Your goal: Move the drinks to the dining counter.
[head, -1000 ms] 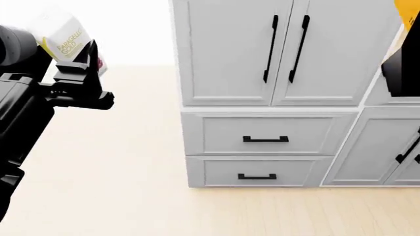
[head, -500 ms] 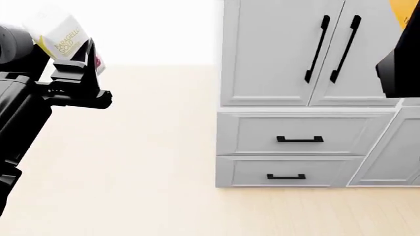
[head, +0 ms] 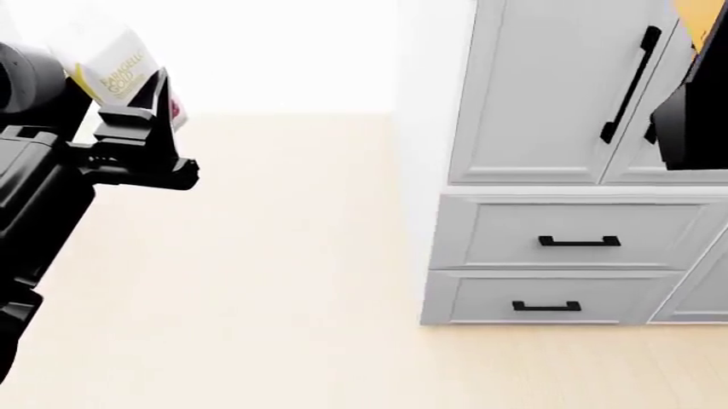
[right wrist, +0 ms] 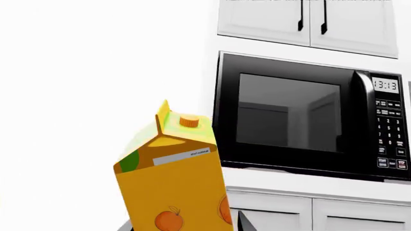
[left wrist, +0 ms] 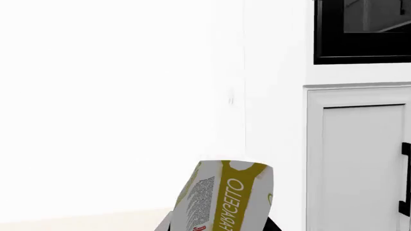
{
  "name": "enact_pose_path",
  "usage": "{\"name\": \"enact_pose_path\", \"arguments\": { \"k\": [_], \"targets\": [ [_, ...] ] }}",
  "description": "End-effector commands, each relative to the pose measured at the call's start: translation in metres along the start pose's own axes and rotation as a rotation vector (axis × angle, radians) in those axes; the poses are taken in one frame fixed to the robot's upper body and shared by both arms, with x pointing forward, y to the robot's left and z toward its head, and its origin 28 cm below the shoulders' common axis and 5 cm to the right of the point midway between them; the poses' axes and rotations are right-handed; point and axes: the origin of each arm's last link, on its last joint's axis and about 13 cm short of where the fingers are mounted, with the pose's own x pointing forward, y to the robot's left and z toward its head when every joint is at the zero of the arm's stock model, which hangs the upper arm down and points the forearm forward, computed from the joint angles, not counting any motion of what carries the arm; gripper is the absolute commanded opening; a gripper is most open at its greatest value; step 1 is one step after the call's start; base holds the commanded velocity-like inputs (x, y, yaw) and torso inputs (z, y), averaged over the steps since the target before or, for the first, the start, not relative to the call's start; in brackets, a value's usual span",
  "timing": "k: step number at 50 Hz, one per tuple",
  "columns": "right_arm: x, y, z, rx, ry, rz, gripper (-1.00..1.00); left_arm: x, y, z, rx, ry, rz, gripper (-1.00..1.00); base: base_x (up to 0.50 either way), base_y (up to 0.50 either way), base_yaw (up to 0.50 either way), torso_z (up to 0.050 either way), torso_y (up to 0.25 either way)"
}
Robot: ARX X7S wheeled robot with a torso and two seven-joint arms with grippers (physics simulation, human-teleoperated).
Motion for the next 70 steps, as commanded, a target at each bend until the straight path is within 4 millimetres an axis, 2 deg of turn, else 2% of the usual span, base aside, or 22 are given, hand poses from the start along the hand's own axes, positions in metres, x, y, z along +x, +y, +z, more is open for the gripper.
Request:
{"name": "enact_pose_path", "arguments": {
  "k": [1,10,19,20,25,31,70],
  "targets": [
    [-0.001,-0.002,0.005,0.006,-0.061,-0.014,-1.0,0.0,0.0,0.0,-0.007,-0.014,0.008,-1.0,0.0,0.5,0.0,0.01,0.0],
    [0.0,-0.001,0.003,-0.006,-0.072,-0.005,-1.0,0.001,0.0,-0.003,-0.008,-0.007,0.008,-1.0,0.0,0.5,0.0,0.0,0.001],
    [-0.001,0.007,0.005,-0.005,-0.097,0.086,-1.0,-0.001,0.004,-0.005,-0.011,-0.003,0.024,-1.0,0.13,0.5,0.0,0.001,0.002],
    [-0.002,0.003,0.006,-0.05,-0.115,0.049,-1.0,-0.001,0.003,-0.006,-0.009,-0.002,0.02,-1.0,0.3,0.5,0.0,0.0,0.0],
    [-0.007,0.006,0.011,-0.057,-0.105,0.119,-1.0,0.0,0.003,-0.008,-0.011,0.002,0.018,-1.0,0.45,0.41,0.0,0.0,0.002],
    [-0.002,0.003,0.001,-0.048,-0.074,0.063,-1.0,0.0,0.002,-0.007,-0.008,0.001,0.018,-1.0,0.47,0.39,0.0,0.002,0.002],
    [-0.001,0.002,0.0,-0.105,-0.06,0.043,-1.0,0.002,0.002,-0.009,-0.014,0.006,0.016,-1.0,0.44,0.43,0.0,0.001,0.003]
  ]
}}
